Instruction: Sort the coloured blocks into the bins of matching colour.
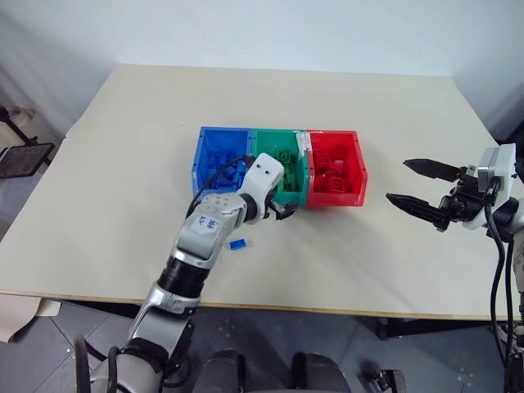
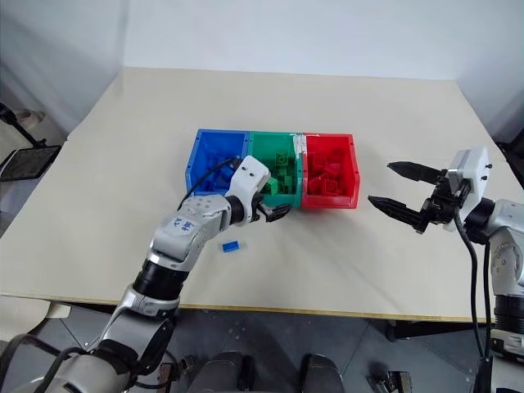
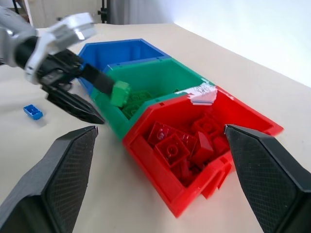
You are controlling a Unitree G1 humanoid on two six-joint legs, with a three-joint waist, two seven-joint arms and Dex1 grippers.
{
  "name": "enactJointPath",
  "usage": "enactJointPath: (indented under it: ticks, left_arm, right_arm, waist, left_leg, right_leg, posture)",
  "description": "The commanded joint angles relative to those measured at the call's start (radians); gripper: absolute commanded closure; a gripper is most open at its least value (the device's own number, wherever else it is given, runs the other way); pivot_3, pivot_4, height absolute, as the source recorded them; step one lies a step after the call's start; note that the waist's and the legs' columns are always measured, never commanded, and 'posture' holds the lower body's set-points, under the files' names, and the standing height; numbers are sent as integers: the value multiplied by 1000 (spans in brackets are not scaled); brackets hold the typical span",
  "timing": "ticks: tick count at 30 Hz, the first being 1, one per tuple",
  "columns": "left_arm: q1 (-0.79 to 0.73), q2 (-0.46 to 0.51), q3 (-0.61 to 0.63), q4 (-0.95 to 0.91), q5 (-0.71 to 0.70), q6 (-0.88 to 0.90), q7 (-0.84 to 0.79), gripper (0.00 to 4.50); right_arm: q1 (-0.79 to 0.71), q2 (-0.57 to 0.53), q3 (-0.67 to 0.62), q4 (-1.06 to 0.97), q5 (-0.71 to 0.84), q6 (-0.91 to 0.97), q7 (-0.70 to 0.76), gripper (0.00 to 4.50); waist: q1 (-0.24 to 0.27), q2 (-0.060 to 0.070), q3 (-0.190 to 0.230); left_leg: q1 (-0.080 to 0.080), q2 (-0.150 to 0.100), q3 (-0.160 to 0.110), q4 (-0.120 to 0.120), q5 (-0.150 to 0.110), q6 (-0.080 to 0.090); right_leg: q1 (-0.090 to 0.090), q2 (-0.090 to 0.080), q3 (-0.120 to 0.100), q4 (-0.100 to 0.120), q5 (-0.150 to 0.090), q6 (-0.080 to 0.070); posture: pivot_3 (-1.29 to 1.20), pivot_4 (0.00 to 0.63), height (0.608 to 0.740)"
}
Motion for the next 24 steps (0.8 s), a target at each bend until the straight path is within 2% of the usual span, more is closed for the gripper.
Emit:
enactJointPath:
  ticks: [1,7,12,15,19,24]
  left_arm:
    - [39,29,26,-97,-17,96,5,48]
    - [-3,55,83,-194,-23,166,36,48]
    - [-35,44,107,-196,-28,159,56,48]
    - [-116,17,77,-67,-10,34,54,48]
    - [-251,-39,119,147,7,-65,121,48]
    - [-242,-27,126,124,-16,-80,94,48]
  right_arm:
    - [-11,-18,-25,-23,12,-7,2,122]
    - [-37,-12,-10,2,3,-17,15,122]
    - [-52,-7,-3,19,-2,-22,25,122]
    - [-65,3,15,35,-10,-28,33,122]
    - [-88,12,26,41,-9,-32,31,122]
    - [-61,0,3,26,-4,-31,26,122]
  waist:
    - [-6,0,0]
    - [-8,0,0]
    - [-8,0,0]
    - [-3,0,0]
    - [7,-1,0]
    - [4,-1,0]
  left_leg:
    - [0,0,0,0,0,0]
    - [0,0,0,0,0,0]
    - [-1,0,-1,0,0,0]
    - [-1,0,-1,1,0,0]
    - [-2,-2,-1,1,0,0]
    - [-2,-1,-1,-1,0,0]
  right_leg:
    - [0,0,0,0,0,0]
    - [0,0,1,0,0,0]
    - [0,0,1,0,0,0]
    - [0,0,0,0,0,0]
    - [0,-1,0,-1,0,0]
    - [-1,-1,-1,0,0,0]
  posture:
    - [0,150,740]
    - [0,150,740]
    - [0,150,740]
    - [0,150,740]
    - [0,150,740]
    - [0,150,740]
